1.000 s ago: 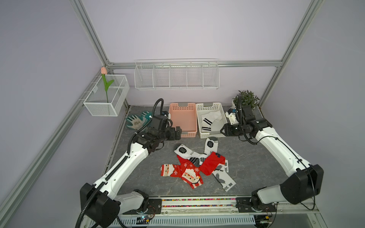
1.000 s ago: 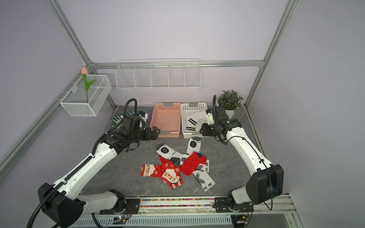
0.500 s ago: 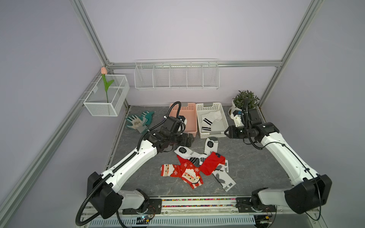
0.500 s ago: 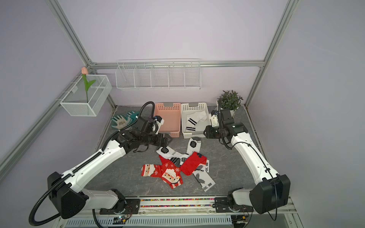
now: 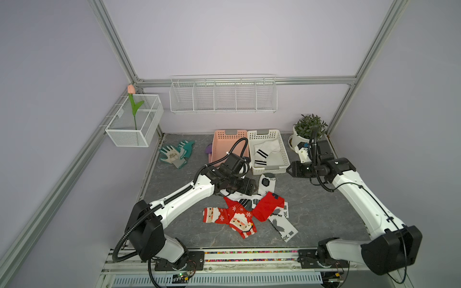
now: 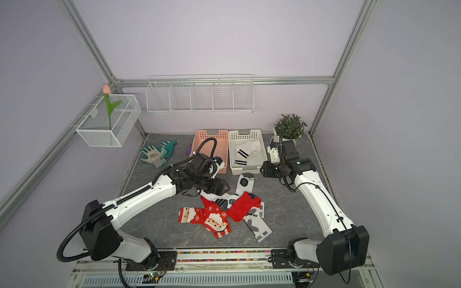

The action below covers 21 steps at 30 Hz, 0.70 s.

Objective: Sort the socks into the basket by color
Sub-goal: Pick up the sock at the center of the board.

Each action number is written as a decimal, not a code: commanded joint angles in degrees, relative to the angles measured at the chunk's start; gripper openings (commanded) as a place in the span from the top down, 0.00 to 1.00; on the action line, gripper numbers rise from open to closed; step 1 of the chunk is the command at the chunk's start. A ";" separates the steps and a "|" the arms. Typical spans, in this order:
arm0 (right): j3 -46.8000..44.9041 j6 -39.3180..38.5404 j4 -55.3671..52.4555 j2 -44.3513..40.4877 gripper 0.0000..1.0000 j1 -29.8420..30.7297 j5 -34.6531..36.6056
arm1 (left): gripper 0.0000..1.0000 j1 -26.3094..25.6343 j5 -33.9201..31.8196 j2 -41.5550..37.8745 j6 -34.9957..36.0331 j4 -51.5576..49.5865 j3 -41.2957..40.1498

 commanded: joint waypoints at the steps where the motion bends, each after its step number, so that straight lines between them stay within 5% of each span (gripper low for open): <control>1: -1.36 -1.42 -0.45 -1.42 0.59 -0.59 -1.02 | 0.18 -0.90 3.54 3.75 -0.83 0.38 1.18; 10: -1.67 -1.95 -1.22 -2.11 0.59 -1.33 -1.38 | 0.22 -6.62 -1.39 14.92 0.13 -6.24 8.47; 21: -1.89 -2.11 -1.42 -3.04 0.59 -1.82 -1.74 | 0.32 -7.09 -3.46 22.18 0.04 -7.56 13.43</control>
